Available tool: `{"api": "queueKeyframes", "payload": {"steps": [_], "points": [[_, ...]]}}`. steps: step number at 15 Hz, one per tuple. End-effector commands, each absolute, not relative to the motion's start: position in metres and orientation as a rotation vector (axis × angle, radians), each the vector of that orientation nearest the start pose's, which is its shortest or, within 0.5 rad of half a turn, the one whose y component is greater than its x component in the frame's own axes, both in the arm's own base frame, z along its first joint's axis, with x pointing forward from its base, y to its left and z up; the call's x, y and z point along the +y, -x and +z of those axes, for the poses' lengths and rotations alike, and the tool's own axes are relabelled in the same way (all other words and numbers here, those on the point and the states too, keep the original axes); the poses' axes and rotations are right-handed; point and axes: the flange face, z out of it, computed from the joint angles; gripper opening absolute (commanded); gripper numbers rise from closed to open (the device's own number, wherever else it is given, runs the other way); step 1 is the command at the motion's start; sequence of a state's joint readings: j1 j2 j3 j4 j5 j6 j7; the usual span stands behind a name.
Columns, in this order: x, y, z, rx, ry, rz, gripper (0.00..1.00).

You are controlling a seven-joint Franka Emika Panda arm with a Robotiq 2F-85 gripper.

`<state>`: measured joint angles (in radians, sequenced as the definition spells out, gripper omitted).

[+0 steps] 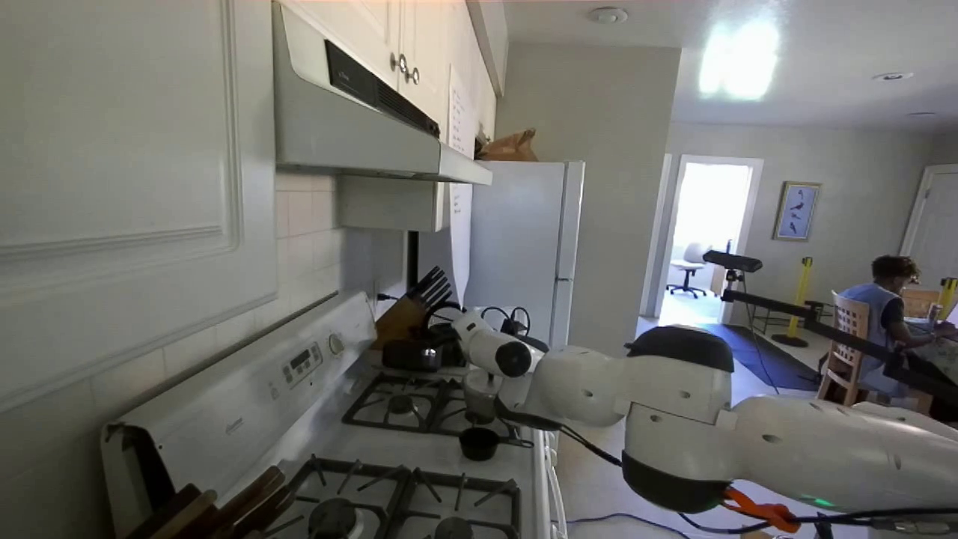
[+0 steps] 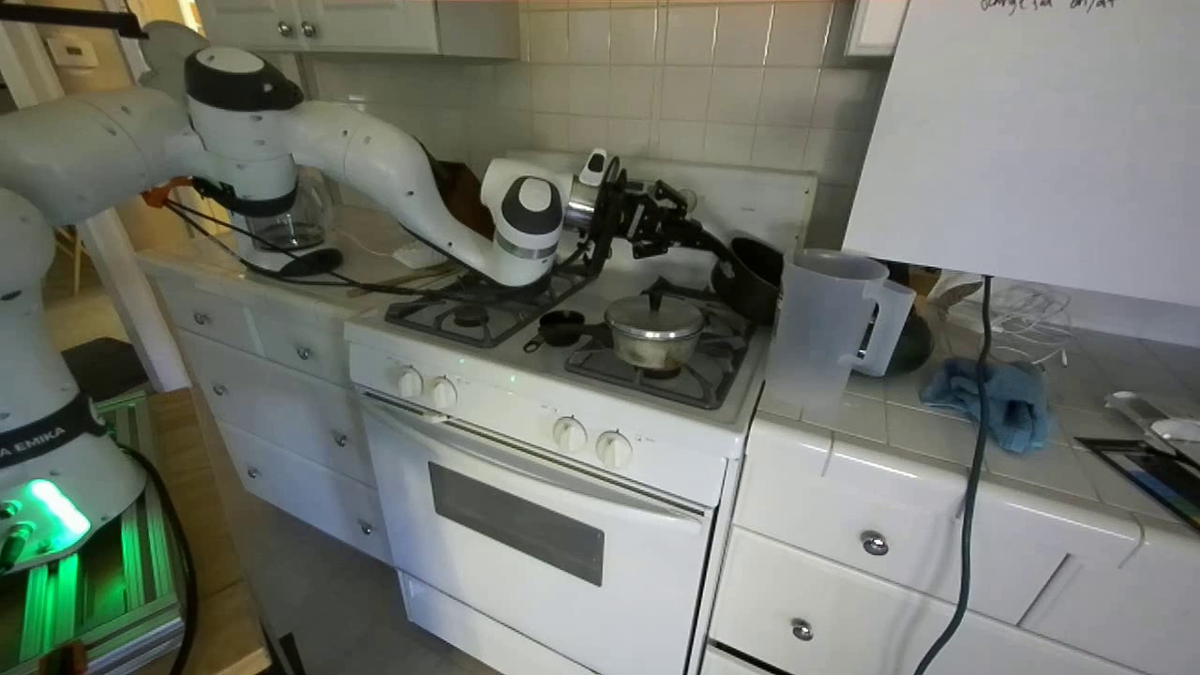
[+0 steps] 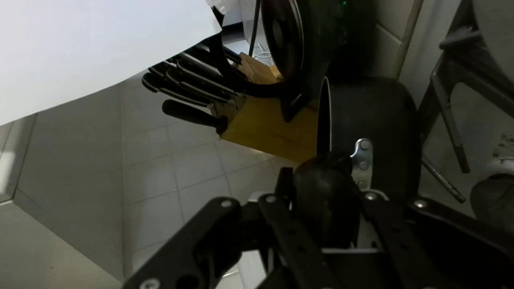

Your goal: Move the black pot to the left side of the stovetop.

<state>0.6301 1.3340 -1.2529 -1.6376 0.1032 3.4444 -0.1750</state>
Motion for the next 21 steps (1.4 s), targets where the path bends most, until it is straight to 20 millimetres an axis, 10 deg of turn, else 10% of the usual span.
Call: {"api": "queueKeyframes", "payload": {"steps": [1, 8, 9, 15, 16, 21], "points": [[-0.135, -0.718, 0.32, 0.482, -1.765, 0.92, 0.07], [-0.115, -0.695, 0.372, 0.488, -1.831, 1.041, 0.07], [-0.123, -0.713, 0.346, 0.475, -1.802, 0.996, 0.28], [-0.115, -0.703, 0.353, 0.465, -1.859, 1.01, 0.28], [-0.114, -0.703, 0.353, 0.466, -1.86, 1.01, 0.07], [-0.075, -0.702, 0.348, 0.676, -1.717, 0.95, 0.07]]}}
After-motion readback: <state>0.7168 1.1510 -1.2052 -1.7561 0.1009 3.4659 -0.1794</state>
